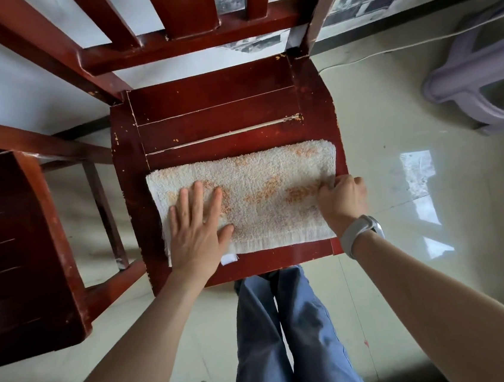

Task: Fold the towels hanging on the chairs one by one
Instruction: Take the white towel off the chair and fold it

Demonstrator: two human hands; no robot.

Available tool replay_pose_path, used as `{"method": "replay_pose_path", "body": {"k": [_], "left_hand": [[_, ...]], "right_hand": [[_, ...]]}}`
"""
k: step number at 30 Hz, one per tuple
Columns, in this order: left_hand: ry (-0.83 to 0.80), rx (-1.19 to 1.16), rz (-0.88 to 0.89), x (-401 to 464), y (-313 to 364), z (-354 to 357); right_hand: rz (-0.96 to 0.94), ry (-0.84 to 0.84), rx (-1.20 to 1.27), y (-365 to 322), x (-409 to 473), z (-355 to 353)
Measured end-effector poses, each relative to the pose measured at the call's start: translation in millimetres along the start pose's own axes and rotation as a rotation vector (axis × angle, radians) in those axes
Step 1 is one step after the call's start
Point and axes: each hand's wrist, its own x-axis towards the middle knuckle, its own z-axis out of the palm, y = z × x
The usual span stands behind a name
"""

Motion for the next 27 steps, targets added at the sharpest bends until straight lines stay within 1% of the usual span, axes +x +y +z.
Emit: {"method": "replay_pose_path", "body": {"k": [3,4,6,8,10,12,14,15,17,19,20,21,22,23,25,26,27], "left_hand": [[-0.024,-0.017,-0.005,0.3,0.4,-3.7],[-0.041,-0.03,-0.005,0.5,0.8,-5.5],[-0.076,-0.066,-0.005,1.4,0.5,-9.2],[-0.104,-0.138,-0.003,2.3,-0.8,-13.8],[-0.074,-0.306,0.005,1.1,-0.5,-21.4],[0.009,-0.577,-0.05,-2.7,2.3,-35.0],[0.061,-0.876,-0.21,-10.2,5.5,-49.7],[0.052,-1.051,-0.334,-14.2,5.8,-56.2],[-0.007,-1.507,-0.568,-23.0,5.3,-68.2],[-0.086,-1.941,-0.703,-29.9,1.2,-75.1],[-0.114,-2.087,-0.757,-33.3,-1.4,-77.7],[-0.142,-2.156,-0.81,-36.4,-4.8,-76.7],[-0.17,-2.176,-0.854,-37.9,-6.4,-76.7],[-0.172,-2.162,-0.881,-38.6,-10.1,-71.5],[-0.15,-2.062,-0.877,-41.1,-14.4,-63.5],[-0.12,-1.93,-0.857,-42.9,-16.4,-59.5],[-0.082,-1.723,-0.835,-44.2,-18.5,-55.1]], "right_hand": [[-0.002,-0.015,-0.021,-1.9,-3.9,-2.5],[0.002,-0.018,0.009,-0.6,-4.8,-3.5],[0.052,-0.046,0.207,1.7,-6.2,-8.8],[0.094,-0.124,0.433,-0.3,-7.3,-23.1],[0.059,-0.235,0.514,-5.7,-13.9,-44.4],[-0.021,-0.343,0.583,-16.9,-26.1,-62.8],[-0.09,-0.451,0.66,-33.5,-43.6,-75.0],[-0.136,-0.516,0.68,-43.7,-53.2,-77.3],[-0.263,-0.678,0.643,-69.3,-77.7,-75.3],[-0.374,-0.837,0.563,-97.0,-102.3,-64.3],[-0.409,-0.897,0.514,-108.8,-111.3,-56.3],[-0.436,-0.929,0.448,-119.0,-116.8,-48.2],[-0.472,-0.914,0.37,-125.9,-116.3,-40.6],[-0.531,-0.856,0.28,-131.4,-113.4,-33.0],[-0.687,-0.605,0.094,-136.6,-98.8,-18.4],[-0.759,-0.459,0.019,-138.3,-89.7,-13.1],[-0.817,-0.342,-0.052,-139.7,-81.2,-8.6]]}}
